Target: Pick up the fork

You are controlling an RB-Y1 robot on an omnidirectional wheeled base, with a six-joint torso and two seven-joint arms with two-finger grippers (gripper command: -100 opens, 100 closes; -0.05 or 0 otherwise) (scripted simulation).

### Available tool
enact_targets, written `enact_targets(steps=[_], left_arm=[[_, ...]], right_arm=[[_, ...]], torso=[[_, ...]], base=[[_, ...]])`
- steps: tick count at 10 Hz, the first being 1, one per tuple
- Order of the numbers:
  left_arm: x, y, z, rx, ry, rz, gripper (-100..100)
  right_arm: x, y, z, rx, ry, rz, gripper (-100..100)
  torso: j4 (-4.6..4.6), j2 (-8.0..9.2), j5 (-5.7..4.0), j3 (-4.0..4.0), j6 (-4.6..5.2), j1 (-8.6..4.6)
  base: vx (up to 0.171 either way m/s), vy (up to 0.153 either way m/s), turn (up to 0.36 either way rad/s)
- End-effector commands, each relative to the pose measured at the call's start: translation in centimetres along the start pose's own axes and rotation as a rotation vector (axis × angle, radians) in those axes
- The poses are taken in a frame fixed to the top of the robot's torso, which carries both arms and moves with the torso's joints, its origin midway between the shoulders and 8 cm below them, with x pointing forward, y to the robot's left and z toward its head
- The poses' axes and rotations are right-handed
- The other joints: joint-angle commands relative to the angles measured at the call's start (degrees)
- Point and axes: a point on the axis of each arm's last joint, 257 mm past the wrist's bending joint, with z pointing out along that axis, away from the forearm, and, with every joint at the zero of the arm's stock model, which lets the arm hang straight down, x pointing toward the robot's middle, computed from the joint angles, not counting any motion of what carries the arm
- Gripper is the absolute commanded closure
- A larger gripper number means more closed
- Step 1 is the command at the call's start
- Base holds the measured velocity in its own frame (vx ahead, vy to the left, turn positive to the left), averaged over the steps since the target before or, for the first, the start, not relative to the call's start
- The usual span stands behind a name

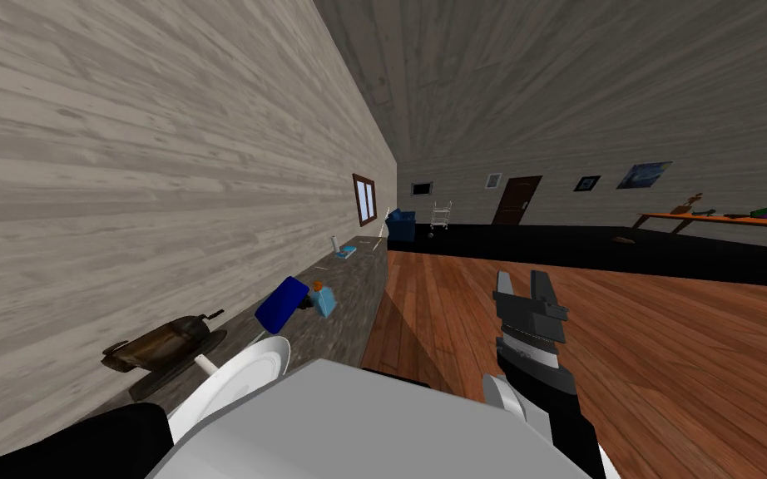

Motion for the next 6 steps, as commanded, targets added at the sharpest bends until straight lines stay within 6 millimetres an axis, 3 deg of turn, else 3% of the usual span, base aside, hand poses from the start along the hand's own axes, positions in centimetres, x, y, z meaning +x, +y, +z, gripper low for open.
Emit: enact_targets(steps=[1, 2, 3, 4, 5, 6], left_arm=[[0.9, -0.2, -1.0, 0.025, -0.001, -0.017, -100], [0.8, -0.6, -1.0, 0.042, -0.003, -0.017, -100], [1.8, 4.0, -4.5, -0.040, 0.003, 0.000, -100], [2.3, 4.2, -4.7, -0.047, 0.000, -0.015, -100], [3.8, 4.5, -5.5, -0.055, 0.005, -0.044, -100], [4.1, 4.8, -5.9, -0.054, 0.008, -0.046, -100]], right_arm=[[0.0, 0.0, 0.0, 0.000, 0.000, 0.000, 0], [0.0, 0.0, 0.0, 0.000, 0.000, 0.000, 0], [0.0, 0.0, 0.0, 0.000, 0.000, 0.000, 0], [0.0, 0.0, 0.0, 0.000, 0.000, 0.000, 0], [0.0, 0.0, 0.0, 0.000, 0.000, 0.000, 0], [0.0, 0.0, 0.0, 0.000, 0.000, 0.000, 0]], torso=[[0.00, 0.00, 0.00, 0.00, 0.00, 0.00], [0.03, 0.13, -0.02, 0.07, 0.01, -0.07], [0.05, 0.21, -0.03, 0.12, 0.03, -0.10], [0.01, 0.04, -0.03, 0.03, 0.11, -0.03], [-0.02, -0.10, -0.01, -0.05, 0.02, 0.00], [-0.01, -0.04, 0.00, -0.02, 0.00, 0.00]], base=[[0.007, 0.002, 0.033], [-0.012, -0.005, 0.006], [0.067, -0.002, -0.362], [0.107, 0.020, -0.247], [0.061, 0.028, 0.009], [0.015, 0.018, 0.035]])
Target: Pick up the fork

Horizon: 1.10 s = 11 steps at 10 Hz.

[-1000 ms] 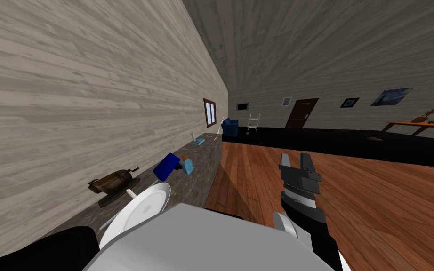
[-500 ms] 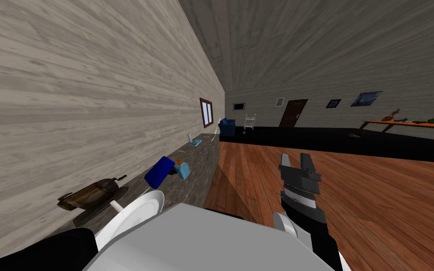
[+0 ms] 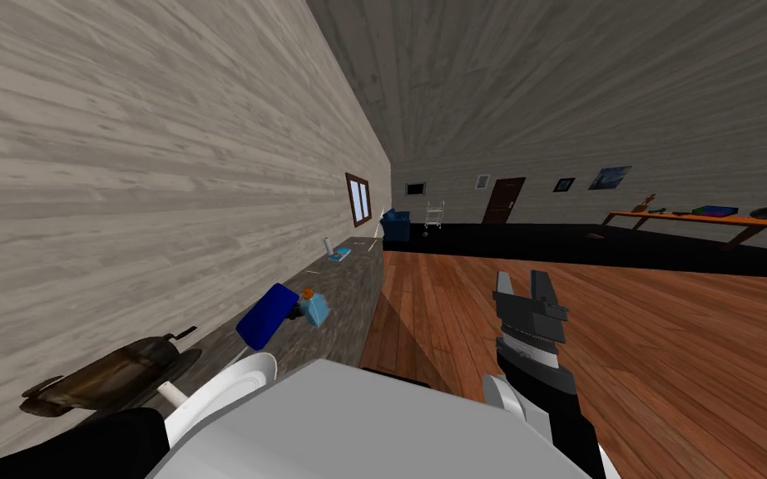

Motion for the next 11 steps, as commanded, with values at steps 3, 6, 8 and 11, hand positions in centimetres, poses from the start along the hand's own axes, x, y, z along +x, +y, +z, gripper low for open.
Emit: enact_targets(steps=[3, 6, 8, 11], left_arm=[[0.4, -0.1, -0.8, 0.042, 0.001, -0.008, -100], [4.1, 4.8, -6.5, -0.041, 0.018, -0.045, -100], [5.2, 7.9, -10.8, -0.099, 0.026, -0.036, -100], [7.7, 7.3, -12.9, -0.071, 0.027, -0.090, -100]], right_arm=[[0.0, 0.0, 0.0, 0.000, 0.000, 0.000, 0], [0.0, 0.0, 0.0, 0.000, 0.000, 0.000, 0], [0.0, 0.0, 0.0, 0.000, 0.000, 0.000, 0], [0.0, 0.0, 0.0, 0.000, 0.000, 0.000, 0]], torso=[[0.04, 0.22, -0.01, 0.13, -0.13, -0.12], [-0.01, 0.01, -0.01, 0.00, -0.18, -0.10], [0.02, 0.15, -0.04, 0.09, -0.19, -0.23], [-0.02, 0.09, -0.06, 0.04, -0.24, -0.21]], base=[[-0.007, 0.002, -0.004], [0.077, 0.028, -0.196], [0.046, 0.012, -0.149], [0.052, 0.023, -0.075]])
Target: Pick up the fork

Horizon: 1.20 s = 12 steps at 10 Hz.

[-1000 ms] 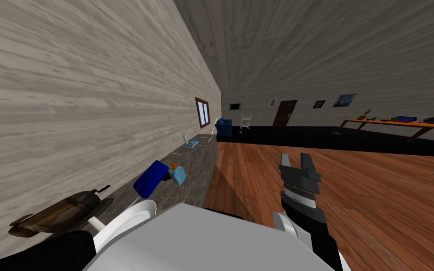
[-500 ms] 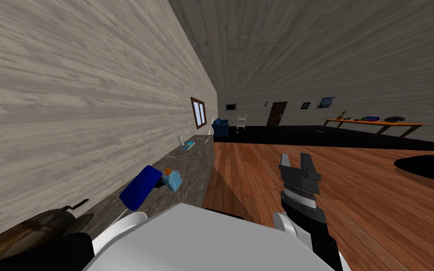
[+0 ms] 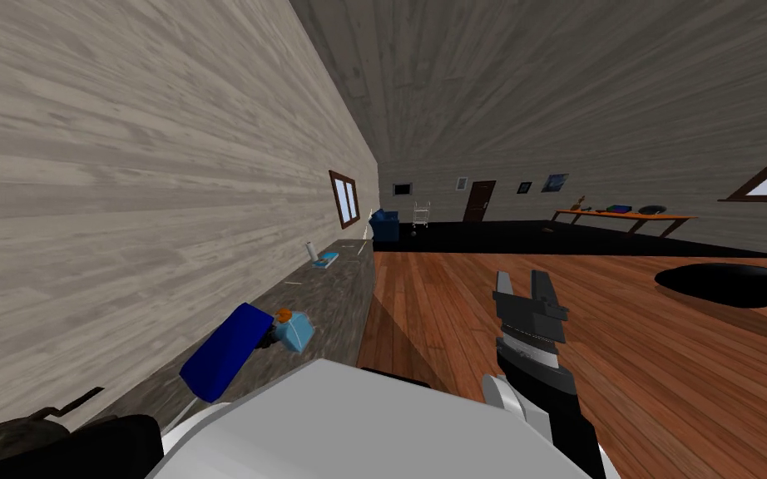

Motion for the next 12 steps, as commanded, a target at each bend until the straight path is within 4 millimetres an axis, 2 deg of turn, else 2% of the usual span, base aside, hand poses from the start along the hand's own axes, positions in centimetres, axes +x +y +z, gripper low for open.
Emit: enact_targets(steps=[1, 2, 6, 8, 12], left_arm=[[0.0, 0.0, 0.0, 0.000, 0.000, 0.000, -100], [0.0, -0.1, 0.0, 0.003, 0.000, -0.002, 100], [0.0, -0.1, 0.0, 0.003, 0.000, -0.002, 100], [-0.7, 0.2, -0.5, 0.003, -0.007, -0.013, -100], [-2.7, 0.6, -1.7, 0.008, -0.024, -0.052, -100]], right_arm=[[0.0, 0.0, 0.0, 0.000, 0.000, 0.000, 0], [0.0, 0.0, 0.0, 0.000, 0.000, 0.000, 0], [0.0, 0.0, 0.0, 0.000, 0.000, 0.000, 0], [0.0, 0.0, 0.0, 0.000, 0.000, 0.000, 0], [0.0, 0.0, 0.0, 0.000, 0.000, 0.000, 0]], torso=[[0.00, 0.00, 0.00, 0.00, 0.00, 0.00], [0.02, 0.06, 0.00, 0.04, 0.01, -0.01], [0.03, 0.12, 0.00, 0.07, 0.01, -0.02], [0.03, 0.12, 0.00, 0.07, 0.01, -0.02], [-0.04, 0.30, -0.18, 0.13, -0.31, -0.53]], base=[[0.000, 0.000, 0.000], [0.000, 0.000, 0.000], [0.000, 0.000, 0.000], [-0.002, -0.009, 0.133], [-0.024, -0.055, 0.264]])
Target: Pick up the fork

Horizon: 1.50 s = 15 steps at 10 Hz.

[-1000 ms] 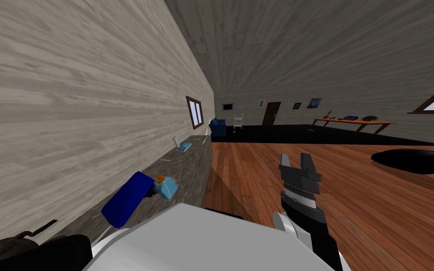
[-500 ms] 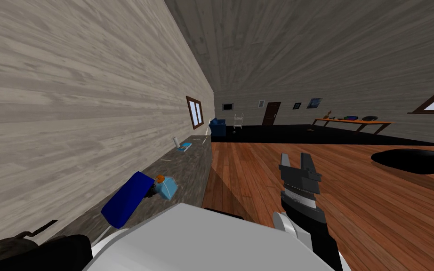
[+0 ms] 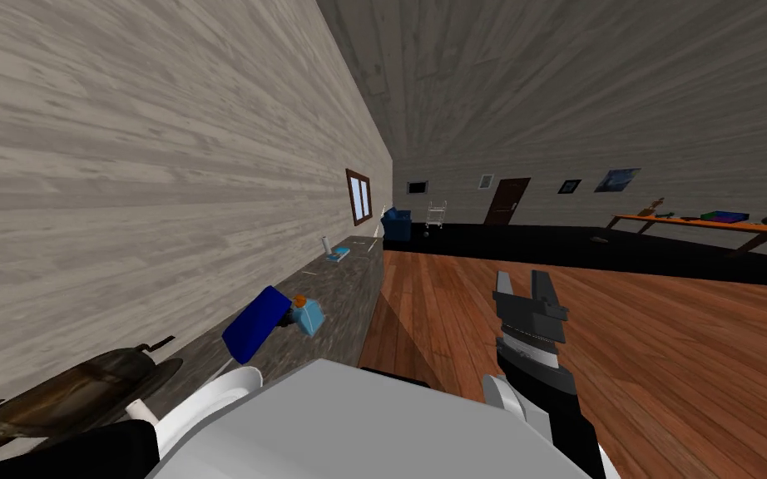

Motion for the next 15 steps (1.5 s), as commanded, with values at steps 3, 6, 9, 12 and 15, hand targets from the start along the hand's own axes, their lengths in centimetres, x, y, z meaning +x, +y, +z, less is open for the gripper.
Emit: enact_targets(steps=[3, 6, 9, 12, 15], left_arm=[[-1.1, 0.5, -0.6, -0.003, -0.010, -0.061, -100], [0.7, -0.9, 1.5, 0.025, 0.011, -0.091, -100], [2.8, -3.0, 3.6, 0.064, 0.037, -0.103, -100], [3.4, -3.3, 3.8, 0.073, 0.043, -0.105, 0], [3.3, -3.9, 4.9, 0.086, 0.025, -0.108, -100]], right_arm=[[0.0, 0.0, 0.0, 0.000, 0.000, 0.000, 0], [0.0, 0.0, 0.0, 0.000, 0.000, 0.000, 0], [0.0, 0.0, 0.0, 0.000, 0.000, 0.000, 0], [0.0, 0.0, 0.0, 0.000, 0.000, 0.000, 0], [0.0, 0.0, 0.0, 0.000, 0.000, 0.000, 0]], torso=[[-0.01, 0.16, -0.01, 0.07, -0.07, 0.06], [0.03, 0.36, 0.09, 0.20, -0.06, 0.49], [0.02, 0.28, 0.07, 0.15, -0.09, 0.38], [0.00, 0.23, 0.03, 0.12, -0.14, 0.27], [-0.01, 0.20, 0.02, 0.10, -0.13, 0.21]], base=[[-0.058, -0.014, 0.033], [-0.064, 0.056, -0.231], [-0.046, 0.021, -0.215], [-0.031, 0.004, -0.101], [-0.026, -0.005, -0.010]])
